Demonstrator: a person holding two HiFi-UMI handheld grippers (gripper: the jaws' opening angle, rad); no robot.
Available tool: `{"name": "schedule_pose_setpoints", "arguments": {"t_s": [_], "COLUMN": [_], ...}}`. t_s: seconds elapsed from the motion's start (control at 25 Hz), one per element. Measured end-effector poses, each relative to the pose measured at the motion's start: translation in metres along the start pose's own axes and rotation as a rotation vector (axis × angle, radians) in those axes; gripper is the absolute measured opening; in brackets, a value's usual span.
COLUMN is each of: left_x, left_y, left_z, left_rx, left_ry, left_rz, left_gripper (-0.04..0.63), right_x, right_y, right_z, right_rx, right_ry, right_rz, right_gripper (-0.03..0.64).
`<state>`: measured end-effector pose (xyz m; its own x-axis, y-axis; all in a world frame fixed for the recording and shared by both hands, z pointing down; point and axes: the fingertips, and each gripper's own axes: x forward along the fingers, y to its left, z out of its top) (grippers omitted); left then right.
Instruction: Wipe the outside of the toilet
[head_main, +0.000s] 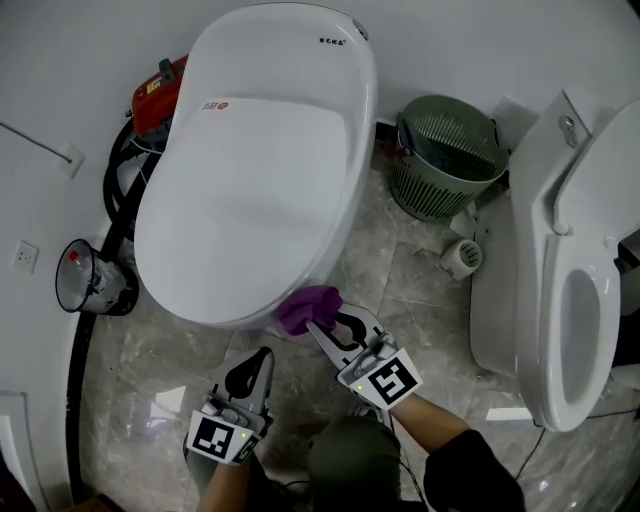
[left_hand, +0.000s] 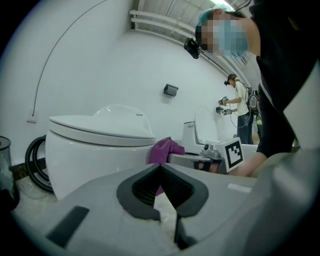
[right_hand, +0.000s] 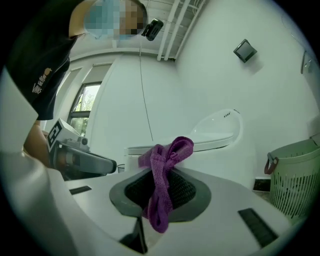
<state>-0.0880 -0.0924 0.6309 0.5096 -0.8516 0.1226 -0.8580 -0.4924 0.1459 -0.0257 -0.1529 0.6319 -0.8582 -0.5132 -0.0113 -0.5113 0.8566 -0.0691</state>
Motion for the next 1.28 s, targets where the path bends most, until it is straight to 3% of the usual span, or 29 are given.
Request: {"name": "schedule_pose_setpoints", "arguments": {"t_s": [0.28, 0.52, 0.8, 1.0, 1.16, 1.28], "left_x": [0.01, 0.022, 0.037, 0.036, 0.023, 0.015], "left_y": [-0.006, -0.01, -0.018, -0.024, -0.024, -0.016], "left_z": [-0.011, -0.022, -0.033, -0.026, -0.038, -0.035], "left_rx": [-0.01, -0.024, -0.02, -0.026, -0.024, -0.033], "left_ry": [0.018, 0.035, 0.048, -0.007, 0.062, 0.038], "left_rz": [0.0, -0.01, -0.034, -0.045, -0.045, -0.018], "left_gripper": [0.005, 0.005, 0.005, 0.005, 0.005, 0.006], "right_x": [-0.003, 0.002, 0.02, 0.037, 0.044, 0.035], "right_y": [-0.067, -0.154, -0.263, -0.329, -0.349, -0.34], "right_z": [0.002, 0.006, 0.015, 0.022, 0.024, 0.027], "right_rx": [-0.03, -0.079, -0.065, -0.09, -0.103, -0.095], "right_ry": [-0.041, -0.072, -0.091, -0.051, -0.012, -0.028], "right_rz": [-0.125, -0.276, -0.48, -0.634, -0.683, -0.683], "right_gripper": [0.066, 0.066, 0.066, 0.066, 0.066, 0.066]}}
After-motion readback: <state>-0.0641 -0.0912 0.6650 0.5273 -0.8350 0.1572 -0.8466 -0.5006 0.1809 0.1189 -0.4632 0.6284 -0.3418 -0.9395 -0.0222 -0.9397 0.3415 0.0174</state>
